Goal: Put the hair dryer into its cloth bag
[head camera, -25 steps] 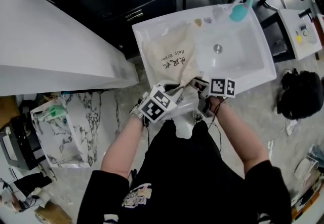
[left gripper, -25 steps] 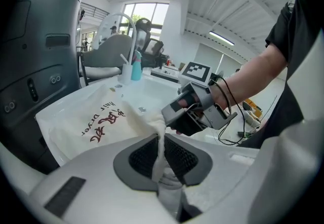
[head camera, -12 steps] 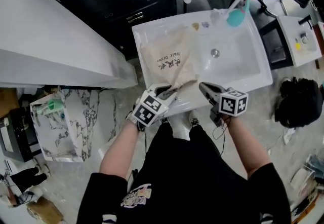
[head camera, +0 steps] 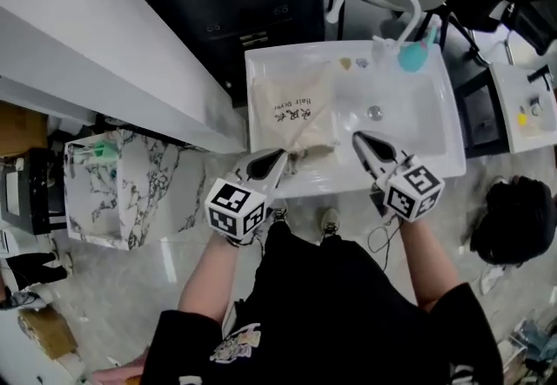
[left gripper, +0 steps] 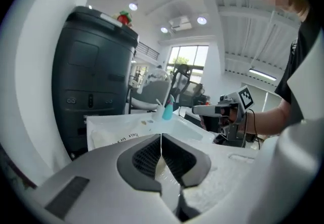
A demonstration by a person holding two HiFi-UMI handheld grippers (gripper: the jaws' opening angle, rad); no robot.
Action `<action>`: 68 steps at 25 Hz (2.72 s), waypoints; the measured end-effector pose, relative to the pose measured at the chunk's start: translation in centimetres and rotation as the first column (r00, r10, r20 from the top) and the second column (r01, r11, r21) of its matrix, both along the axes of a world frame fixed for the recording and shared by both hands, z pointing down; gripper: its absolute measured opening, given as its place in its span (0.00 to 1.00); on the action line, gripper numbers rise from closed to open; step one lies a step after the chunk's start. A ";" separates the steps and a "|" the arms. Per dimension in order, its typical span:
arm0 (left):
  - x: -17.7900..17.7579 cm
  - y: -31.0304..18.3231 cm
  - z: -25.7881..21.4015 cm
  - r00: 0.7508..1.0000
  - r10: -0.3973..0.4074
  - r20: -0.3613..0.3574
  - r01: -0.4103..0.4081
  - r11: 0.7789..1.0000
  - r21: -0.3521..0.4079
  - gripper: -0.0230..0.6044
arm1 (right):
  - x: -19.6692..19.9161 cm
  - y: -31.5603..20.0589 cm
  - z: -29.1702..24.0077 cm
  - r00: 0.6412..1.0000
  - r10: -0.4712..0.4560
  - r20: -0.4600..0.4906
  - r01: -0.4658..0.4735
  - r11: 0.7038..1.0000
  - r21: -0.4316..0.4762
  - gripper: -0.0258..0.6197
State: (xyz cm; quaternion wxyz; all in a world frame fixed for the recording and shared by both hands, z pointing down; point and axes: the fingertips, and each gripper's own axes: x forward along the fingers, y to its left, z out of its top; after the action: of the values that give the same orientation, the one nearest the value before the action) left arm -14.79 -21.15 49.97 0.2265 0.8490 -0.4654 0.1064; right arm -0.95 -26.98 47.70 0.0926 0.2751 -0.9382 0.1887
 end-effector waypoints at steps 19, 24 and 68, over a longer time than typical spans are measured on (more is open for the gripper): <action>-0.6 12.0 -7.6 0.903 -0.428 0.025 0.419 0.894 0.161 0.04 | -1.5 5.6 -6.4 0.959 -0.258 0.117 0.249 0.964 0.090 0.04; -1.5 15.8 -7.7 0.900 -0.435 0.023 0.425 0.889 0.170 0.04 | -2.9 9.1 -6.5 0.959 -0.264 0.106 0.254 0.962 0.097 0.04; 19.7 33.2 -11.4 0.951 -0.309 -0.005 0.300 0.921 0.250 0.04 | 17.3 31.2 -10.8 0.989 -0.128 0.068 0.113 0.976 0.183 0.04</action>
State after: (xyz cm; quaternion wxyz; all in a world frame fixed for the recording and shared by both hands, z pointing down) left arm 4.91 12.09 38.57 0.1246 0.7859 -0.6051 0.0257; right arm 16.33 4.24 36.89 0.0415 0.2172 -0.9692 0.1084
